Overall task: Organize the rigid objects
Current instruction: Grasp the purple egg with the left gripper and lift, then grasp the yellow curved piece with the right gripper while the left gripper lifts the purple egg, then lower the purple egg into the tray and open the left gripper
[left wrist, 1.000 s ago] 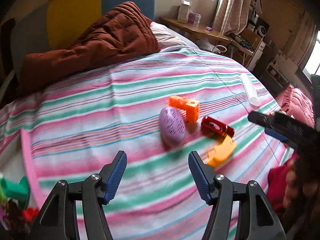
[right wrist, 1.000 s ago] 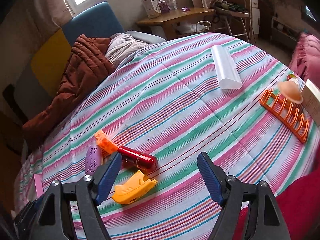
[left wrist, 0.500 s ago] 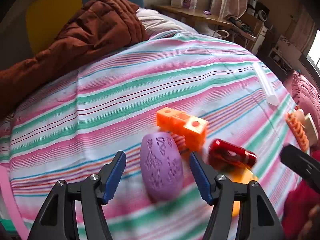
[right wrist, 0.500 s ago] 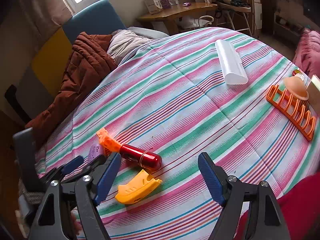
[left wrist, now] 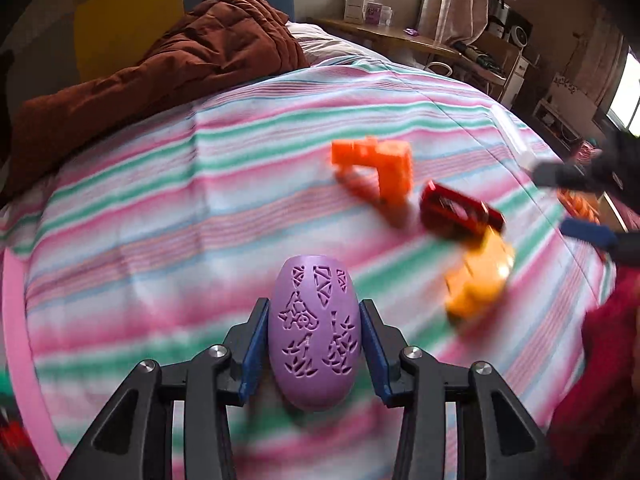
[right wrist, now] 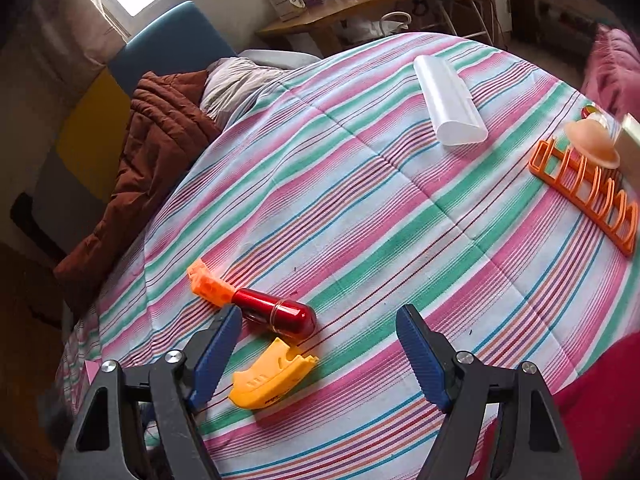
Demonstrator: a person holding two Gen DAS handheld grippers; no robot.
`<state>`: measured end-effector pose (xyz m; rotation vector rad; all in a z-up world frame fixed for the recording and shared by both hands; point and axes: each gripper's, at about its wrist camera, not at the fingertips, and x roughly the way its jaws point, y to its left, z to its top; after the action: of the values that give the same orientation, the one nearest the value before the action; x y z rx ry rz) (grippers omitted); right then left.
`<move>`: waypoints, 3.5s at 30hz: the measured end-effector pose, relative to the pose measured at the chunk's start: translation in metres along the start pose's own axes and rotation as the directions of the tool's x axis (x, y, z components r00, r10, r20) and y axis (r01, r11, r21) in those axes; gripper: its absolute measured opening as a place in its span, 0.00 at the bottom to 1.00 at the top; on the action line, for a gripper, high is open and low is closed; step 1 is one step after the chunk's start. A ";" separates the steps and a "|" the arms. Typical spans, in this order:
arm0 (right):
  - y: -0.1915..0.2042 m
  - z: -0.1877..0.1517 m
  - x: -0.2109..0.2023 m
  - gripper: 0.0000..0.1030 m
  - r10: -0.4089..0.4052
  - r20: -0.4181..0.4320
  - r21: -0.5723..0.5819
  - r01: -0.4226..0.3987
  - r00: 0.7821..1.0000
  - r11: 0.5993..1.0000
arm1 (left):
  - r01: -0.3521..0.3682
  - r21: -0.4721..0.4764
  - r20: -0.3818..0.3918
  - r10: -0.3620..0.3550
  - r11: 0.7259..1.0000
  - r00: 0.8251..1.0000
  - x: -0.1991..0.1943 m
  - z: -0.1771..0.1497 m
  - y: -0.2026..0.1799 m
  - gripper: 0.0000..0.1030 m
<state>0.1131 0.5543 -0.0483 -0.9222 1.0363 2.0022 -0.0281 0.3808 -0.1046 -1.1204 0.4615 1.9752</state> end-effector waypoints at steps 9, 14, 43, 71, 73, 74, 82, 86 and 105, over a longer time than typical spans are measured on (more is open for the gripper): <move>0.028 -0.015 0.028 0.81 0.030 -0.162 -0.129 -0.051 0.986 0.990 | -0.012 0.014 0.031 0.011 1.000 0.999 -0.035 -0.057 -0.005 0.42; 0.034 -0.022 0.038 0.84 0.014 -0.212 -0.154 -0.048 0.977 0.987 | -0.011 0.011 0.040 0.011 1.000 0.999 -0.044 -0.069 -0.005 0.42; 0.094 -0.056 0.059 0.63 -0.103 -0.228 -0.551 -0.041 0.968 0.834 | -0.011 -0.017 0.124 0.013 1.000 0.992 -0.102 -0.075 0.010 0.42; 0.099 -0.068 0.060 0.61 -0.169 -0.173 -0.626 0.024 0.970 0.779 | -0.099 -0.214 0.163 0.135 0.972 0.977 -0.170 -0.106 0.090 0.42; 0.100 -0.069 0.061 0.61 -0.173 -0.169 -0.632 0.028 0.970 0.775 | -0.108 -0.224 0.158 0.145 0.969 0.977 -0.172 -0.109 0.094 0.42; 0.101 -0.070 0.061 0.61 -0.174 -0.166 -0.634 0.030 0.971 0.773 | -0.110 -0.231 0.155 0.149 0.967 0.977 -0.173 -0.111 0.096 0.42; 0.105 -0.075 0.059 0.61 -0.180 -0.154 -0.647 0.039 0.971 0.762 | -0.126 -0.276 0.134 0.168 0.953 0.977 -0.176 -0.123 0.114 0.42; 0.107 -0.075 0.059 0.61 -0.182 -0.149 -0.652 0.042 0.972 0.757 | -0.114 -0.323 0.122 0.160 0.940 0.979 -0.179 -0.131 0.131 0.42; 0.109 -0.074 0.061 0.61 -0.190 -0.136 -0.673 0.050 0.972 0.738 | -0.121 -0.538 0.037 0.166 0.835 0.985 -0.200 -0.205 0.210 0.42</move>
<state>0.0131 0.4577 -0.0900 -1.5446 0.2974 2.2309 -0.0244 0.0284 -0.0623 -1.3610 -0.0710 2.3539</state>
